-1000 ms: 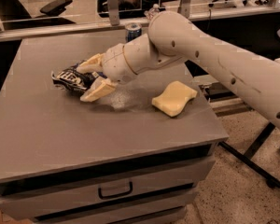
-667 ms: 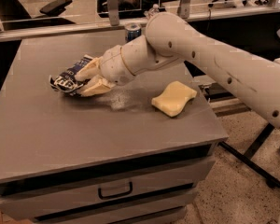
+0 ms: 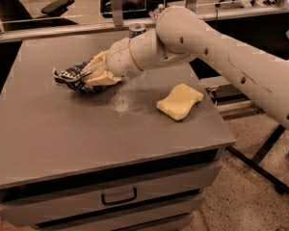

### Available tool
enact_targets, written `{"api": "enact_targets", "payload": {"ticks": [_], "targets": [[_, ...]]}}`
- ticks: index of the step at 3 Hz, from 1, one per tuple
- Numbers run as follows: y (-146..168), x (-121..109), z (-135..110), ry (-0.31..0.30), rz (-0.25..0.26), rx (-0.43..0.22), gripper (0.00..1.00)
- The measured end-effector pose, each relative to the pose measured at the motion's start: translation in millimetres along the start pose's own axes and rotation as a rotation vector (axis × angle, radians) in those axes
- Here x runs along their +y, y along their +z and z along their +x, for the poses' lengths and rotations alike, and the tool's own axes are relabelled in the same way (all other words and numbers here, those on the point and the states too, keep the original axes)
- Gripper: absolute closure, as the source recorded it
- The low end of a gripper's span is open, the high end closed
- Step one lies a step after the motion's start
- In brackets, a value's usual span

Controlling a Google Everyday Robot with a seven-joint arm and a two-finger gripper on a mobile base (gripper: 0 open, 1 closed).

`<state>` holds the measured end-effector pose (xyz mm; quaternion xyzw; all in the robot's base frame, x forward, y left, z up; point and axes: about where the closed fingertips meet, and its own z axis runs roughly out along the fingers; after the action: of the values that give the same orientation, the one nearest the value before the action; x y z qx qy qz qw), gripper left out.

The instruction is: Pick blue chip bag

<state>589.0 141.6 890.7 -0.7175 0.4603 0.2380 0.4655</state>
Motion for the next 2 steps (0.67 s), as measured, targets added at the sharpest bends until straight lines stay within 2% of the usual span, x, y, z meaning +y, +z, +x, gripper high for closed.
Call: {"api": "enact_targets", "payload": {"ticks": [1, 2], "targets": [[-14, -16, -22, -0.047, 0.033, -0.059, 1.00], [-28, -27, -45, -0.075, 0.040, -0.126, 1.00]]}}
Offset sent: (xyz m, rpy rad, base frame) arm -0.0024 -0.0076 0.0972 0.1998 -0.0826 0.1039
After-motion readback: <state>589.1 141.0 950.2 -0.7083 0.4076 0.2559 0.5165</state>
